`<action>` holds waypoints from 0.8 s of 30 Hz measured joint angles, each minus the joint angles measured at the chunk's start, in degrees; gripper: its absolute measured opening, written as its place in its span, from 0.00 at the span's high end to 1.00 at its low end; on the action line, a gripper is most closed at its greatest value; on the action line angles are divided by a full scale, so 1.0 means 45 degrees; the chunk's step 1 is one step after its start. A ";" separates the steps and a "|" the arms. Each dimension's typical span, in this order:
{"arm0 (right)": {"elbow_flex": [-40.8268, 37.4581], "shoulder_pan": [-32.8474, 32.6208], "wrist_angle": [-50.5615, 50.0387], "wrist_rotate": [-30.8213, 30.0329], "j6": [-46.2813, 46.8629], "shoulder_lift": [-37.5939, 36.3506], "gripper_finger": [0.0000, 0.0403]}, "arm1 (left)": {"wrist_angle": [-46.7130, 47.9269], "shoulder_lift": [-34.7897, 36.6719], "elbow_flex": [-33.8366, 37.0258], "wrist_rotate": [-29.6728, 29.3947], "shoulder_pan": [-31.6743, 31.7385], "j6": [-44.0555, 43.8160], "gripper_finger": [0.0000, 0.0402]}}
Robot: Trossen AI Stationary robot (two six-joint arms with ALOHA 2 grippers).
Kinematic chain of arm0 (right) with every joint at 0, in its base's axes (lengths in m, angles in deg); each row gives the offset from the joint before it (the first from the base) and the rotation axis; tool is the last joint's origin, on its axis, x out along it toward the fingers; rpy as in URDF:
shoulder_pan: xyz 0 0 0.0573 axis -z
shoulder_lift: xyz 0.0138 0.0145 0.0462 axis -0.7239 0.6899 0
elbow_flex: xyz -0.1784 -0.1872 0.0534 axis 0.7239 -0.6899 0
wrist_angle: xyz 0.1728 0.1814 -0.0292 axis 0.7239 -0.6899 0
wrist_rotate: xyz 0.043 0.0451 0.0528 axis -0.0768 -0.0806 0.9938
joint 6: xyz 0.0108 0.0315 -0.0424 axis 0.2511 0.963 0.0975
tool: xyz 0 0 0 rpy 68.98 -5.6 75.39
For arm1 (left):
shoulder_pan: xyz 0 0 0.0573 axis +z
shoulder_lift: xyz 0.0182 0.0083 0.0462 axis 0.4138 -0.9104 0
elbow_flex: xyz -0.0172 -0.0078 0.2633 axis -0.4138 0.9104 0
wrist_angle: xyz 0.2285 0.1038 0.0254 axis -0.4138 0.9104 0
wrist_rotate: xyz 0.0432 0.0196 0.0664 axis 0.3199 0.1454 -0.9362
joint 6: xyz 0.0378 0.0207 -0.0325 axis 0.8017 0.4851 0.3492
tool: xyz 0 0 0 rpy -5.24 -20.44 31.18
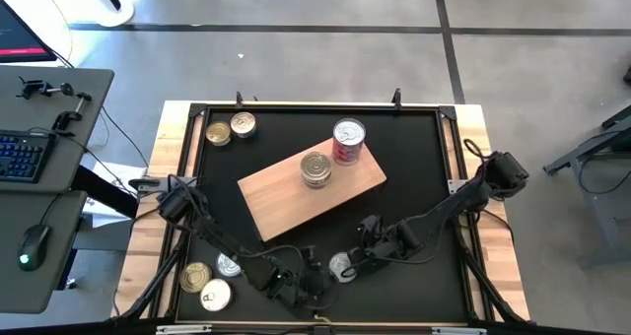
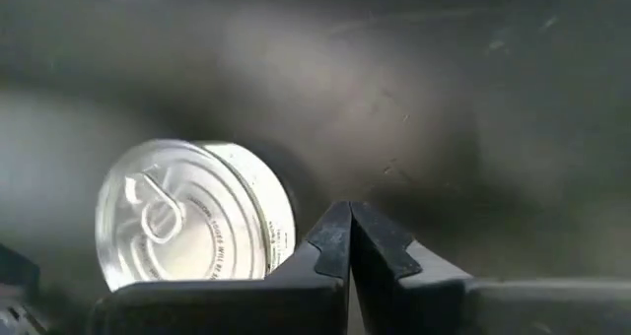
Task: Stack canned seafood by type on shelf
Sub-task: Put the green-white tuna can on the shelf
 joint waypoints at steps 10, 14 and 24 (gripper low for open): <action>0.0010 -0.0018 0.1141 0.0212 0.0286 0.0663 1.00 | 0.0027 -0.0162 0.0008 0.0437 0.0379 0.0344 1.00; 0.0010 -0.0018 0.1306 0.0188 0.0312 0.0663 1.00 | 0.0043 -0.0263 -0.0015 0.0375 0.0368 0.0342 1.00; 0.0010 -0.0025 0.1734 0.0294 0.0354 0.0663 1.00 | -0.0068 -0.0676 -0.0015 0.0622 0.0402 -0.0098 1.00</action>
